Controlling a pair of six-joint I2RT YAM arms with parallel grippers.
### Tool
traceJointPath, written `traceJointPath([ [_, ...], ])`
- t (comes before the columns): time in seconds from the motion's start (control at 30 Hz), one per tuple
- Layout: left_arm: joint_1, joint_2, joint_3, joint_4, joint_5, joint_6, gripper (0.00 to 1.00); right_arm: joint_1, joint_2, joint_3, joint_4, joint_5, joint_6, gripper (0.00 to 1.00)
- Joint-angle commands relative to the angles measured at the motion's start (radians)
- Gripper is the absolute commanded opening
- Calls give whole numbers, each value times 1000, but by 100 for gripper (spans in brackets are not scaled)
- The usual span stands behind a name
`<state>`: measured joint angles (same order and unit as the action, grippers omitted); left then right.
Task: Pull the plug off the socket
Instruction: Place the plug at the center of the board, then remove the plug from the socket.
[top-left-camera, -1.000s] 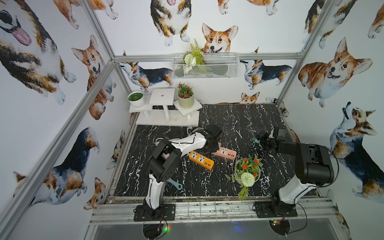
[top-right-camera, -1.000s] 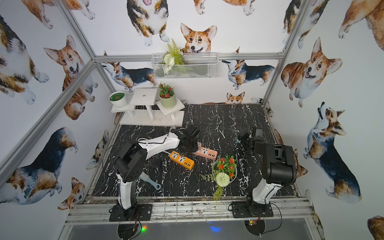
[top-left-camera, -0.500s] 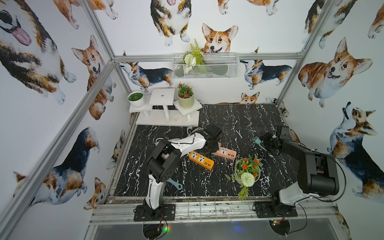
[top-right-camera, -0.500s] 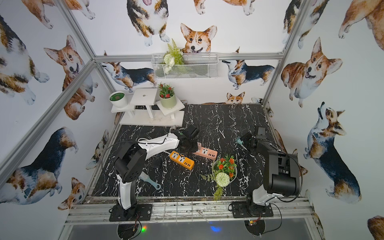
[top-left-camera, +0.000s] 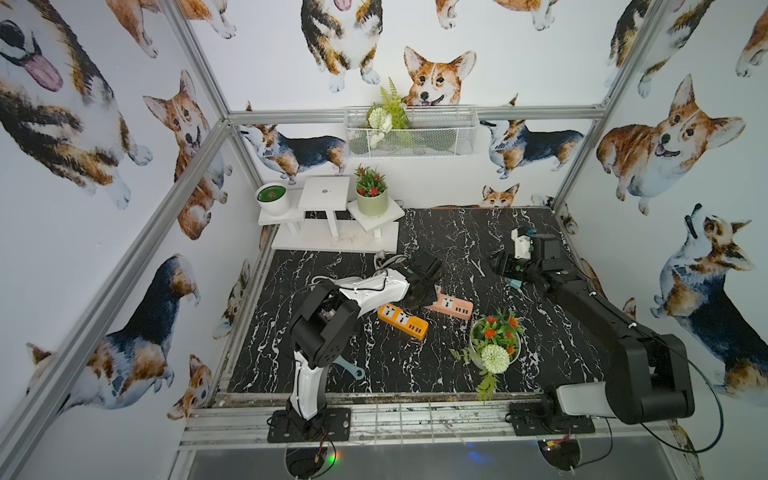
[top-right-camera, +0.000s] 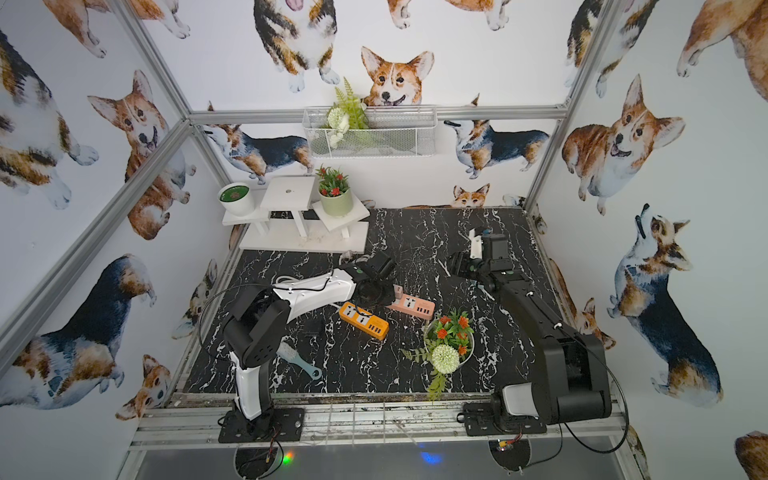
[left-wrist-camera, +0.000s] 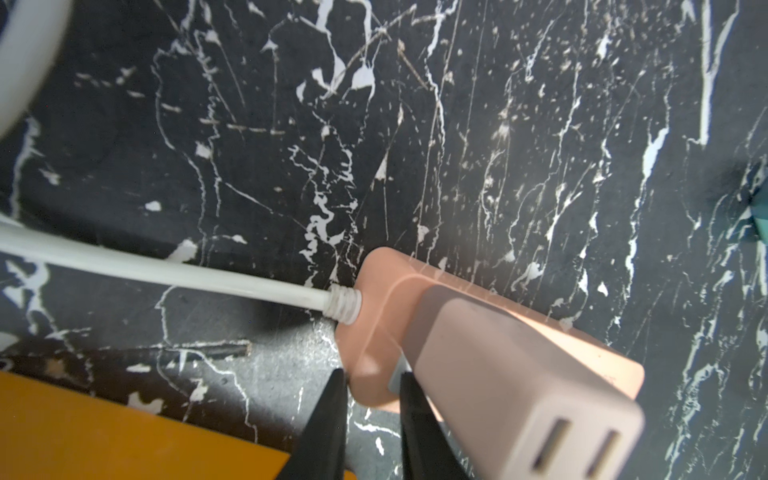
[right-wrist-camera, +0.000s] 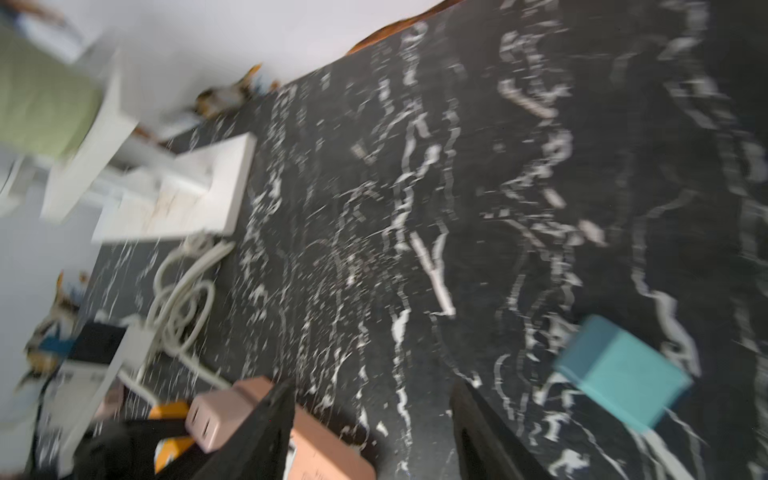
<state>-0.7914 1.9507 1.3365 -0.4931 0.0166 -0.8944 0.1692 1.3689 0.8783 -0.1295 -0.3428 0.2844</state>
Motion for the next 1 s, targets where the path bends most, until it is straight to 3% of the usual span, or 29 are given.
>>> traceJointPath([
  [0.0, 1, 22, -25, -170, 8, 1, 24, 73, 35, 9, 6, -166, -295, 64],
  [0.3, 8, 19, -34, -162, 5, -3, 24, 243, 210, 125, -108, -260, -560, 64],
  [0.6, 8, 20, -32, -165, 5, 2, 24, 312, 315, 152, -36, -242, -559, 57],
  [0.97, 8, 19, -40, -168, 6, 13, 23, 331, 336, 117, 55, -157, -515, 57],
])
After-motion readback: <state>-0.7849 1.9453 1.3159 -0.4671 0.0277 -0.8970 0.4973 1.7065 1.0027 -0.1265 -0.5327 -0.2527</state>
